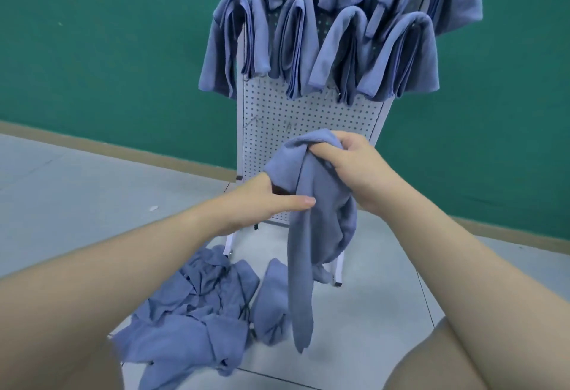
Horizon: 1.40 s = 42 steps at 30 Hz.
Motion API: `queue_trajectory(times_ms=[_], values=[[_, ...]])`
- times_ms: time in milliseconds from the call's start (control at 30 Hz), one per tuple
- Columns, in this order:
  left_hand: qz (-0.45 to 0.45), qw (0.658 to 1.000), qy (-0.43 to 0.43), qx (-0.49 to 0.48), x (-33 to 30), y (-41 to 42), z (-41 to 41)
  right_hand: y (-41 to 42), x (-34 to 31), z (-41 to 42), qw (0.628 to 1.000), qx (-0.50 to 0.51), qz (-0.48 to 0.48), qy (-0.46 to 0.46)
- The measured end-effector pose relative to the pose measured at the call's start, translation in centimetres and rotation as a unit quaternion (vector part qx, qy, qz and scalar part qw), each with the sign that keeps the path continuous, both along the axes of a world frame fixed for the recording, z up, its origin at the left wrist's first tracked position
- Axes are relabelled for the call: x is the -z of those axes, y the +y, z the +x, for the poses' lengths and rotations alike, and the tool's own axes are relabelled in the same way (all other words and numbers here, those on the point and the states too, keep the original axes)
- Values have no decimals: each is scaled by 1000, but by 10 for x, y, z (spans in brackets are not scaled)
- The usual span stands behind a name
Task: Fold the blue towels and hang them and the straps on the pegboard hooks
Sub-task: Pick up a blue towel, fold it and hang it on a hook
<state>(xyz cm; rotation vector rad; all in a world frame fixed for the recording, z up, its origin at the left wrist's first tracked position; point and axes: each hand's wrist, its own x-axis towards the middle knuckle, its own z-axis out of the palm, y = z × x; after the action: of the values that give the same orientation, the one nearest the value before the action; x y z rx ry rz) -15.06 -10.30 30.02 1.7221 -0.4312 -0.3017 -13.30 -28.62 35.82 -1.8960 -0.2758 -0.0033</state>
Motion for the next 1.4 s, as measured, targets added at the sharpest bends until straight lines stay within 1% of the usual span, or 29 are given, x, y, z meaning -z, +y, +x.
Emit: queue_trajectory(times_ms=[100,200,300,367,400,467,567,600,667,700,733,800,867,933,1000,1033,1067,1133,1233,1333,1400], values=[[-18,996,12,-81,5,-8,11,2,2,4,1000,11,29,1],[1,992,-20,-121,-1,-3,24,2,6,14,1000,18,15,17],[-18,986,-30,-160,-14,8,34,5,15,20,994,3,-3,105],[-13,983,-41,-178,-17,17,40,9,23,21,982,-36,-27,182],[-5,981,-44,-188,-19,22,43,13,28,21,976,-55,-44,204],[18,976,-47,-212,-22,31,49,18,36,25,974,-65,-60,208],[34,968,-47,-243,-26,41,59,21,41,35,979,-30,-58,192],[38,962,-50,-264,-27,45,62,20,41,38,980,-12,-80,184],[46,948,-57,-309,-28,55,68,14,42,46,975,22,-153,162],[48,943,-60,-325,-27,61,72,11,42,49,972,36,-172,155],[53,937,-63,-340,-27,67,73,7,42,54,972,46,-169,155],[64,928,-67,-361,-25,78,75,3,43,60,980,47,-101,164],[71,927,-57,-364,-19,89,77,4,44,65,982,37,27,181],[72,932,-38,-352,-17,94,76,7,42,68,968,32,169,185],[57,944,-21,-323,-16,97,79,7,37,72,943,29,279,181],[45,950,-14,-310,-14,98,81,5,35,73,936,29,303,175],[35,954,-8,-299,-13,97,82,4,35,74,937,30,306,167],[23,961,-3,-276,-12,95,81,3,40,76,953,40,261,148],[-21,970,14,-241,-10,87,79,15,53,71,982,33,136,129],[-15,977,10,-214,-7,71,74,40,60,53,989,-45,42,136],[3,981,-3,-194,-6,58,71,56,65,43,990,-85,-52,97]])
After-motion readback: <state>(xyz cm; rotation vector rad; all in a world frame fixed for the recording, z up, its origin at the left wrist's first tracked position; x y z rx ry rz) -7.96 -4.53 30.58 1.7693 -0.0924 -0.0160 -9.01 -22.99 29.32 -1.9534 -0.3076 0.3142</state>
